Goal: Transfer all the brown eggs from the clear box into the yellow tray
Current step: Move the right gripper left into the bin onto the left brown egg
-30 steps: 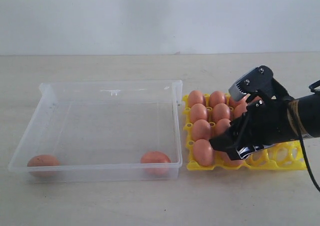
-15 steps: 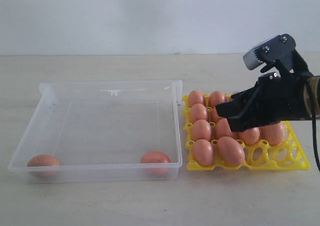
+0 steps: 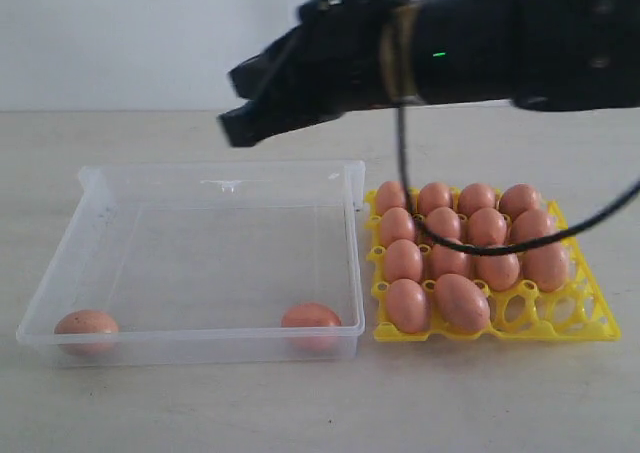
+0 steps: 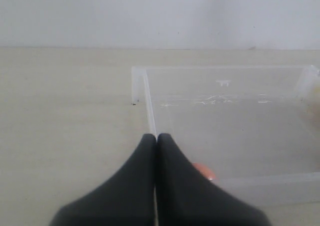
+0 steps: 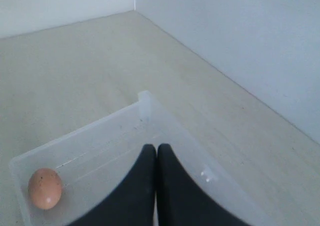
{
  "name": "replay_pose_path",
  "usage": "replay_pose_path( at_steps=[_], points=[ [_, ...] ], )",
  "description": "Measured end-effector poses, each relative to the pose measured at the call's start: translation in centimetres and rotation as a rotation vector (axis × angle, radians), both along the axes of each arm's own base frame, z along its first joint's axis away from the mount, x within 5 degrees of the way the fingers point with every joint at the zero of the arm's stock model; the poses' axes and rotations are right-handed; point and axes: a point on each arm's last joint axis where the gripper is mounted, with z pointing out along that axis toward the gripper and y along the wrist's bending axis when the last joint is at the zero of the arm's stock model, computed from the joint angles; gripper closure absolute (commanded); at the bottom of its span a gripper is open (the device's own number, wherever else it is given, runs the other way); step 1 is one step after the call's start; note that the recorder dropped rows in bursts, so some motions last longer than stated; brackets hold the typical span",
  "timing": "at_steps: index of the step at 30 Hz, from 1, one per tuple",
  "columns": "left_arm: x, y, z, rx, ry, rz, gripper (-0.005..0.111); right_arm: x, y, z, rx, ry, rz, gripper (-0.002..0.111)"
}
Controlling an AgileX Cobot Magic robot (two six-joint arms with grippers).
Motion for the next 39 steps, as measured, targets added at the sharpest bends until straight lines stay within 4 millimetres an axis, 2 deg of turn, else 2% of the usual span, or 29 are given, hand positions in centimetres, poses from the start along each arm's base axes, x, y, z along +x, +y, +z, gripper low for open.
replay_pose_path(
  at_steps=[2,5,8,11,13,15,16,17,18,19,20,21,22,23,24,27,29,30,33,37,39],
  points=[
    [0.0,0.0,0.0,-0.002,0.000,0.000,0.111,0.5,3.4,-1.5,-0.067,-0.009,0.032,0.109],
    [0.0,0.0,0.0,-0.009,0.003,-0.001,0.111,1.6,7.3,-4.5,-0.037,0.162,0.038,0.109],
    [0.0,0.0,0.0,-0.013,0.003,-0.001,0.111,2.8,9.5,-7.3,0.015,0.346,0.023,0.109],
    [0.0,0.0,0.0,-0.013,0.003,-0.001,0.111,3.6,10.9,-8.1,0.040,0.392,0.037,0.109],
    [0.0,0.0,0.0,-0.013,0.003,-0.001,0.111,3.8,11.5,-7.4,0.028,0.310,0.053,0.109],
    [0.0,0.0,0.0,-0.013,0.003,-0.001,0.111,4.1,12.1,-6.5,-0.019,0.154,0.043,0.109],
    [0.0,0.0,0.0,-0.013,0.003,-0.001,0.111,4.4,12.5,-5.9,-0.126,-0.079,-0.033,0.109],
    [0.0,0.0,0.0,-0.010,0.003,-0.001,0.111,4.3,12.6,-5.8,-0.192,-0.184,-0.077,0.109],
    [0.0,0.0,0.0,0.006,0.001,0.001,0.111,4.5,12.4,-5.8,-0.394,-0.423,-0.210,0.109],
    [0.0,0.0,0.0,0.016,0.003,0.001,0.111,4.7,12.1,-5.8,-0.477,-0.481,-0.274,0.109],
    [0.0,0.1,0.0,0.049,-0.001,0.004,0.111,4.8,11.8,-6.0,-0.617,-0.460,-0.315,0.109],
    [0.0,0.2,0.0,0.061,-0.002,0.005,0.111,4.7,11.8,-6.2,-0.634,-0.394,-0.309,0.109],
    [0.0,0.2,0.0,0.079,-0.004,0.007,0.111,4.7,11.8,-5.8,-0.623,-0.179,-0.251,0.109],
    [0.0,0.2,0.0,0.086,-0.004,0.007,0.111,4.8,11.9,-5.5,-0.599,-0.072,-0.189,0.109],
    [0.0,0.3,0.0,0.091,-0.005,0.008,0.111,4.6,12.3,-4.6,-0.517,0.126,-0.040,0.109],
    [0.0,0.3,0.0,0.092,-0.005,0.008,0.111,5.5,12.4,-2.6,-0.438,0.321,0.253,0.109],
    [0.0,0.3,0.0,0.093,-0.005,0.008,0.111,6.0,12.6,-2.7,-0.446,0.395,0.350,0.109],
    [0.0,0.3,0.0,0.093,-0.005,0.008,0.111,6.2,13.0,-3.7,-0.459,0.439,0.384,0.108],
    [0.0,0.3,0.0,0.093,-0.005,0.008,0.111,6.3,14.1,-6.7,-0.466,0.508,0.416,0.095],
    [0.0,0.3,0.0,0.093,-0.005,0.008,0.111,6.1,15.3,-9.0,-0.479,0.521,0.421,0.062],
    [0.0,0.3,0.0,0.093,-0.005,0.008,0.111,6.0,15.9,-10.0,-0.474,0.515,0.415,0.054]
  ],
)
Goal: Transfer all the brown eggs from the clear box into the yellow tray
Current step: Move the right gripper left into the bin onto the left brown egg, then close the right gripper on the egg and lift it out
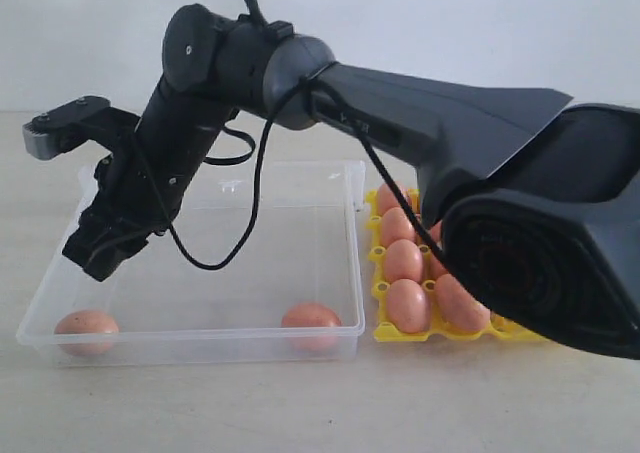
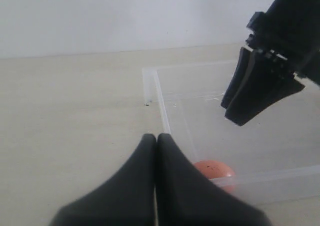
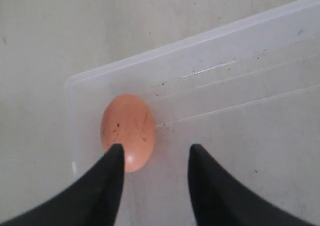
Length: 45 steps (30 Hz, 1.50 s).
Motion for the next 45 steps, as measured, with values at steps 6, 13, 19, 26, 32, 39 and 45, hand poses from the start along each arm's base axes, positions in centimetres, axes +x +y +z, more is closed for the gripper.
replay_pose_path(
  at_steps=[6,13,19,26,32,39,45],
  points=[
    [0.0,0.0,0.0,0.000,0.000,0.000,0.111,-0.7,2.1,-1.6,0.037,-0.060,-0.014,0.049],
    [0.0,0.0,0.0,0.010,-0.001,0.001,0.111,-1.6,3.1,-3.9,0.014,-0.042,0.004,0.049],
    [0.0,0.0,0.0,0.011,-0.001,0.001,0.111,-1.7,3.0,-4.7,-0.009,-0.017,0.016,0.049],
    [0.0,0.0,0.0,0.011,-0.001,0.001,0.111,-1.6,3.1,-5.0,-0.004,-0.035,0.033,0.049],
    [0.0,0.0,0.0,0.011,-0.001,0.001,0.111,-0.9,3.4,-7.0,-0.011,-0.091,0.027,0.050],
    [0.0,0.0,0.0,0.011,-0.001,0.001,0.111,-0.7,3.4,-7.3,-0.019,-0.090,-0.014,0.107],
    [0.0,0.0,0.0,0.011,-0.001,0.001,0.111,-1.0,2.7,-4.9,-0.058,-0.035,-0.090,0.107]
  ],
)
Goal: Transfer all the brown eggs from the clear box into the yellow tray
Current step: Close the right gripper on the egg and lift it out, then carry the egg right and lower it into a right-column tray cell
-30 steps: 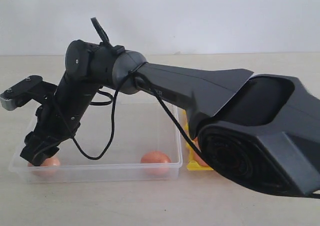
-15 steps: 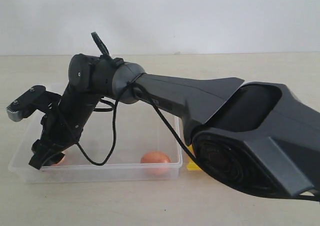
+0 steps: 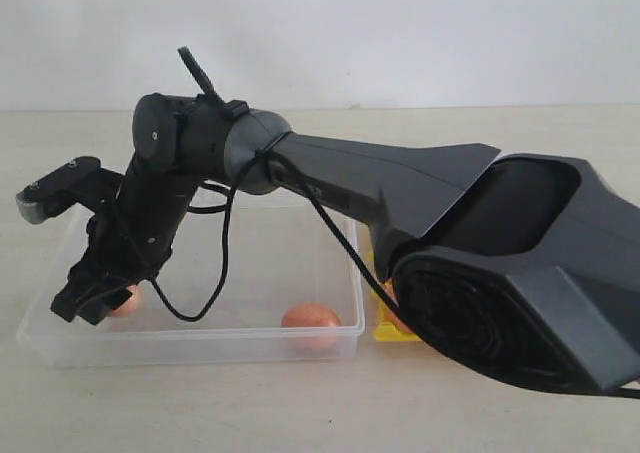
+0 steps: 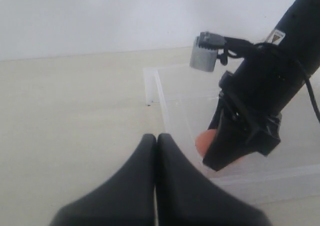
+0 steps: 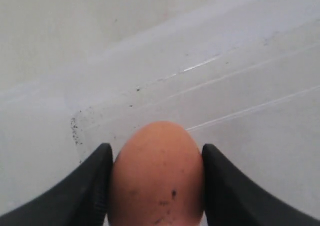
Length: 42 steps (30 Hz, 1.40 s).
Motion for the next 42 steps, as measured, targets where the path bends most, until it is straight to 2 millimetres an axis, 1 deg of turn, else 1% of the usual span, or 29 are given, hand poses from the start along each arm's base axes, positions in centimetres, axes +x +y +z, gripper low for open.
replay_pose_path(
  at_steps=[1,4,5,7,9,10,11,12,13,14,15,16,17,18,19,20,21,23,24,25,27,29,36,38,42],
  points=[
    [0.0,0.0,0.0,0.000,0.000,0.000,0.111,0.1,-0.1,0.8,-0.002,-0.012,-0.023,0.107],
    [0.0,0.0,0.0,0.000,0.000,0.000,0.111,0.4,-0.7,4.7,0.027,-0.048,-0.146,0.107],
    [0.0,0.0,0.0,0.000,0.000,0.000,0.111,0.5,-1.3,7.5,0.060,-0.061,-0.253,0.107],
    [0.0,0.0,0.0,0.000,0.000,0.000,0.111,0.5,-1.9,9.4,0.094,-0.072,-0.358,0.107],
    [0.0,0.0,0.0,0.000,0.000,0.000,0.111,0.5,-2.4,10.1,0.126,-0.097,-0.426,0.107],
    [0.0,0.0,0.0,0.000,0.000,0.000,0.111,-0.2,-3.1,10.4,0.166,-0.159,-0.463,0.107],
    [0.0,0.0,0.0,0.000,0.000,0.000,0.111,-1.8,-4.1,10.2,0.211,-0.229,-0.478,0.107],
    [0.0,0.0,0.0,0.000,0.000,0.000,0.111,-2.6,-4.8,10.1,0.252,-0.261,-0.489,0.107],
    [0.0,0.0,0.0,0.000,0.000,0.000,0.111,-4.2,-7.3,9.7,0.343,-0.291,-0.523,0.107],
    [0.0,0.0,0.0,0.000,0.000,0.000,0.111,-4.6,-8.6,9.6,0.402,-0.301,-0.545,0.107],
    [0.0,0.0,0.0,0.000,0.000,0.000,0.111,-5.2,-12.3,8.6,0.478,-0.297,-0.618,0.109],
    [0.0,0.0,0.0,0.000,0.000,0.000,0.111,-5.3,-14.7,8.0,0.522,-0.285,-0.682,0.109],
    [0.0,0.0,0.0,0.000,0.000,0.000,0.111,-5.3,-19.6,6.9,0.597,-0.260,-0.828,0.109],
    [0.0,0.0,0.0,0.000,0.000,0.000,0.111,-5.5,-22.1,6.4,0.638,-0.242,-0.899,0.109],
    [0.0,0.0,0.0,0.000,0.000,0.000,0.111,-5.9,-26.5,5.7,0.711,-0.209,-0.972,0.109],
    [0.0,0.0,0.0,0.000,0.000,0.000,0.111,-6.5,-29.4,5.5,0.786,-0.148,-0.934,0.109],
    [0.0,0.0,0.0,0.000,0.000,0.000,0.111,-6.7,-30.2,5.4,0.804,-0.121,-0.884,0.109],
    [0.0,0.0,0.0,0.000,0.000,0.000,0.111,-7.3,-31.8,5.3,0.801,-0.043,-0.723,0.109],
    [0.0,0.0,0.0,0.000,0.000,0.000,0.111,-7.7,-32.5,5.1,0.776,-0.006,-0.659,0.109],
    [0.0,0.0,0.0,0.000,0.000,0.000,0.111,-8.1,-33.9,4.6,0.709,0.034,-0.590,0.109],
    [0.0,0.0,0.0,0.000,0.000,0.000,0.111,-8.1,-35.2,4.3,0.673,0.042,-0.595,0.109],
    [0.0,0.0,0.0,0.000,0.000,0.000,0.111,-8.1,-35.9,4.1,0.651,0.034,-0.595,0.109],
    [0.0,0.0,0.0,0.000,0.000,0.000,0.111,-9.4,-36.2,2.9,0.492,0.011,-0.400,0.109],
    [0.0,0.0,0.0,0.000,0.000,0.000,0.111,-9.4,-36.4,2.5,0.444,0.001,-0.394,0.109],
    [0.0,0.0,0.0,0.000,0.000,0.000,0.111,-9.1,-37.0,1.8,0.351,-0.036,-0.442,0.109]
  ],
)
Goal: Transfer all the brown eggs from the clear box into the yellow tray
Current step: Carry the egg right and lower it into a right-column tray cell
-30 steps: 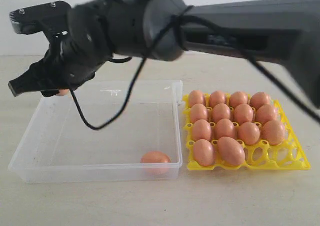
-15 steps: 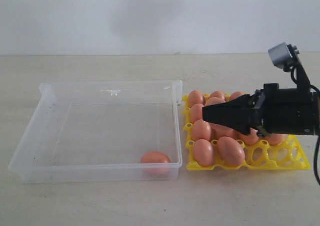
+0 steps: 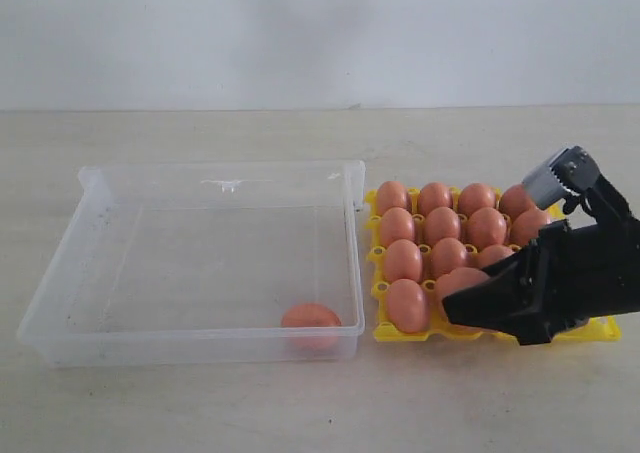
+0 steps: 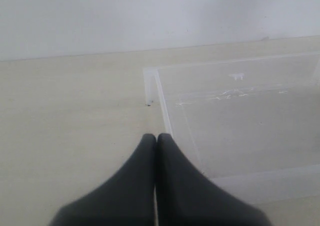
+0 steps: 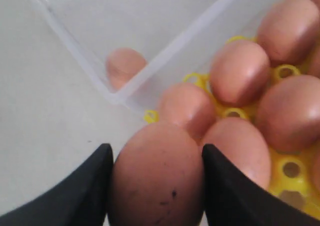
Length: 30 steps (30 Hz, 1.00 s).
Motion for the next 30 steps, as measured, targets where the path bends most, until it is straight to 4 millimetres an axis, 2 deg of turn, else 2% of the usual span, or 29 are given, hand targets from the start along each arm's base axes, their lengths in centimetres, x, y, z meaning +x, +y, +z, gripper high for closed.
replay_pose_path(
  at_steps=[8,24,26,30],
  points=[
    [0.0,0.0,0.0,0.000,0.000,0.000,0.111,0.7,-1.0,-0.7,-0.116,-0.024,-0.088,0.109],
    [0.0,0.0,0.0,0.000,0.000,0.000,0.111,1.5,-1.8,-0.9,-0.168,-0.047,-0.217,0.108],
    [0.0,0.0,0.0,0.000,0.000,0.000,0.111,1.6,-1.8,-0.9,-0.171,-0.048,-0.220,0.105],
    [0.0,0.0,0.0,0.000,0.000,0.000,0.111,1.6,-1.9,-0.9,-0.184,-0.059,-0.216,0.088]
  ],
)
